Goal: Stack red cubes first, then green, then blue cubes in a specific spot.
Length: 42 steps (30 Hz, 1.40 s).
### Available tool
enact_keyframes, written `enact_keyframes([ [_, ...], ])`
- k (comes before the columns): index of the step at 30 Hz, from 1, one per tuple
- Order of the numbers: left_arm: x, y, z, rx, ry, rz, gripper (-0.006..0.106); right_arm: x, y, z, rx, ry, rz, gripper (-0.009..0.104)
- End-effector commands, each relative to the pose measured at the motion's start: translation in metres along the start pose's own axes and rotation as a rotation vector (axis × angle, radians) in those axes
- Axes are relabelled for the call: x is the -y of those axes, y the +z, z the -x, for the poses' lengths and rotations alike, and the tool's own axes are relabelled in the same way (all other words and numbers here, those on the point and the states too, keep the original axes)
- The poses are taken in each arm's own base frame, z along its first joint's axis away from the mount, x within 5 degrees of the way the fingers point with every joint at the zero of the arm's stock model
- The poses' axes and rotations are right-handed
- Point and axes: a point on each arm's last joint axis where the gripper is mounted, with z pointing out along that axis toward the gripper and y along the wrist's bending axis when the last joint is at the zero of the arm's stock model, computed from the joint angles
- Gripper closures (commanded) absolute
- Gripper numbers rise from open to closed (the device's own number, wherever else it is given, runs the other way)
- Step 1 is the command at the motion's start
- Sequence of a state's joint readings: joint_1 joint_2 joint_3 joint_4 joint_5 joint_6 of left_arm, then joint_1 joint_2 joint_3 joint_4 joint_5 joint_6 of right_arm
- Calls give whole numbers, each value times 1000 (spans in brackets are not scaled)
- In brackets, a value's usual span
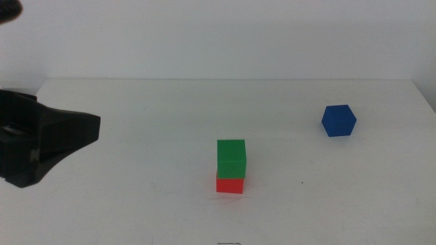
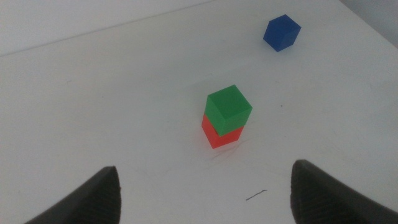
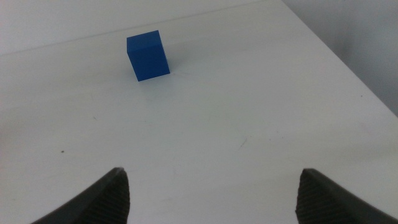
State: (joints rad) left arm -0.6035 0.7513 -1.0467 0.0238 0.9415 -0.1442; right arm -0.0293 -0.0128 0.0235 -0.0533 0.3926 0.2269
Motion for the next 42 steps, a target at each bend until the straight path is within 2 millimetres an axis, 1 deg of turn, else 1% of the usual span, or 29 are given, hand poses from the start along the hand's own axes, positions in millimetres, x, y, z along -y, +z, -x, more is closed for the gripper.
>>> enact_keyframes([
  [1, 1, -7, 11, 97, -6, -13, 7, -4, -7, 23, 114, -22, 12, 25],
  [4, 1, -7, 11, 97, -6, -13, 7, -7, -13, 46, 97, -21, 8, 25],
  [6, 1, -7, 11, 97, -6, -13, 7, -11, -17, 67, 85, -20, 4, 25],
  [10, 1, -7, 11, 97, -6, -13, 7, -18, -17, 108, 76, -21, 2, 25],
  [14, 1, -7, 11, 97, -6, -13, 7, -25, -9, 147, 67, -26, -2, 25],
  [16, 1, -7, 11, 97, -6, -13, 7, -26, 2, 156, 4, -31, -17, 25],
  [21, 1, -7, 11, 97, -6, -13, 7, -33, 20, 179, -279, -57, -57, 25],
  [22, 1, -7, 11, 97, -6, -13, 7, -35, 20, 185, -311, -65, -56, 25],
  [25, 1, -7, 11, 97, -6, -13, 7, -45, 29, 200, -402, -104, -44, 25],
  [28, 1, -7, 11, 97, -6, -13, 7, -57, 44, 208, -468, -127, -12, 25],
  [29, 1, -7, 11, 97, -6, -13, 7, -59, 45, 209, -496, -128, -6, 25],
  [31, 1, -7, 11, 97, -6, -13, 7, -67, 55, 208, -593, -143, 4, 25],
  [33, 1, -7, 11, 97, -6, -13, 7, -72, 63, 209, -639, -159, 8, 25],
  [37, 1, -7, 11, 97, -6, -13, 7, -83, 88, 206, -700, -168, 20, 25],
  [40, 1, -7, 11, 97, -6, -13, 7, -86, 104, 204, -740, -171, 17, 25],
  [42, 1, -7, 11, 97, -6, -13, 7, -89, 114, 205, -753, -192, 21, 25],
])
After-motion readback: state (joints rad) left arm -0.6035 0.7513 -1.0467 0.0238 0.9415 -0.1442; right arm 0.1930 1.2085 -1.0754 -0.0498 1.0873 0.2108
